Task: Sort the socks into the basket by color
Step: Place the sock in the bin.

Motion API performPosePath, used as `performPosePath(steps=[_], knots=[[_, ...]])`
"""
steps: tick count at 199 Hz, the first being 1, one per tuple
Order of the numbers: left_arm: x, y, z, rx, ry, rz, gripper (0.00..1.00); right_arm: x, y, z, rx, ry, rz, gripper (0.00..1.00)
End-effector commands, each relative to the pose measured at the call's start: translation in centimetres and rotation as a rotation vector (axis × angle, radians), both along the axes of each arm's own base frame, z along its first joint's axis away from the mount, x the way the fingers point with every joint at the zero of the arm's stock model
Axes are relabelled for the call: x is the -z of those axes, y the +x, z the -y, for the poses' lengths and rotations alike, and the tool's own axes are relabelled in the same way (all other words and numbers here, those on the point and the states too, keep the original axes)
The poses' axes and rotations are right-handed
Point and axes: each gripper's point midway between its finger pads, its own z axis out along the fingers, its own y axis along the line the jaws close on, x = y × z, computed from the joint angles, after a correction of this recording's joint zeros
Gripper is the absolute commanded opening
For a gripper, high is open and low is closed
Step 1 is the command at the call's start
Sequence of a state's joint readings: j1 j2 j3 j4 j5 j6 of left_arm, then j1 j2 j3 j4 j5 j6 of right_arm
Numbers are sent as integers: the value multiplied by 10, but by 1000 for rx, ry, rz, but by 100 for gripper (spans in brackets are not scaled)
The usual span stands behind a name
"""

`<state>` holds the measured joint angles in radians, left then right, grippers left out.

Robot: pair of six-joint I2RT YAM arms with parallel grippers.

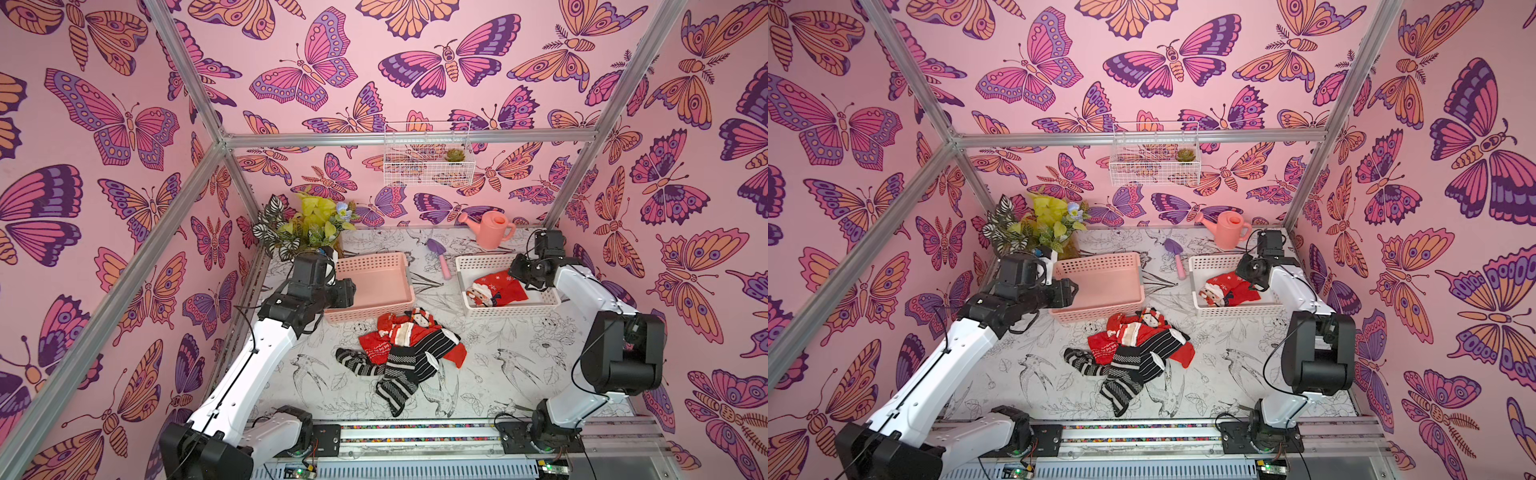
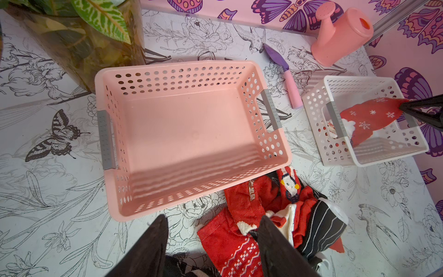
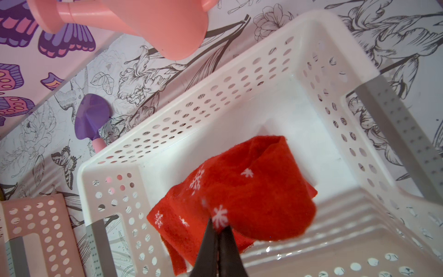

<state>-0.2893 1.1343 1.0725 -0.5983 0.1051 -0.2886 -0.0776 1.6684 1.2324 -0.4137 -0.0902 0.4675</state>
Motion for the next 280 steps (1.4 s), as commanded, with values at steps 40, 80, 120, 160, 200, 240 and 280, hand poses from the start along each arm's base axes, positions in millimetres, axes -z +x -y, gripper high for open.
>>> performPosePath(steps=[40, 80, 120, 160, 200, 240, 280], knots=[[8, 1, 2, 13, 14, -10, 62, 24, 6, 15, 42, 8, -31, 0], [10, 1, 3, 16, 14, -14, 62, 33, 12, 18, 41, 21, -44, 0], [10, 1, 3, 14, 15, -17, 63, 36, 14, 18, 39, 33, -51, 1], [12, 2, 3, 17, 17, -19, 64, 30, 13, 18, 42, 33, -49, 9], [11, 2, 4, 19, 17, -19, 65, 21, 8, 20, 49, 23, -43, 15], [10, 1, 4, 22, 15, -16, 65, 17, 0, 22, 56, 10, -55, 19], [8, 0, 5, 23, 13, -11, 65, 12, -12, 24, 64, -11, -64, 21]])
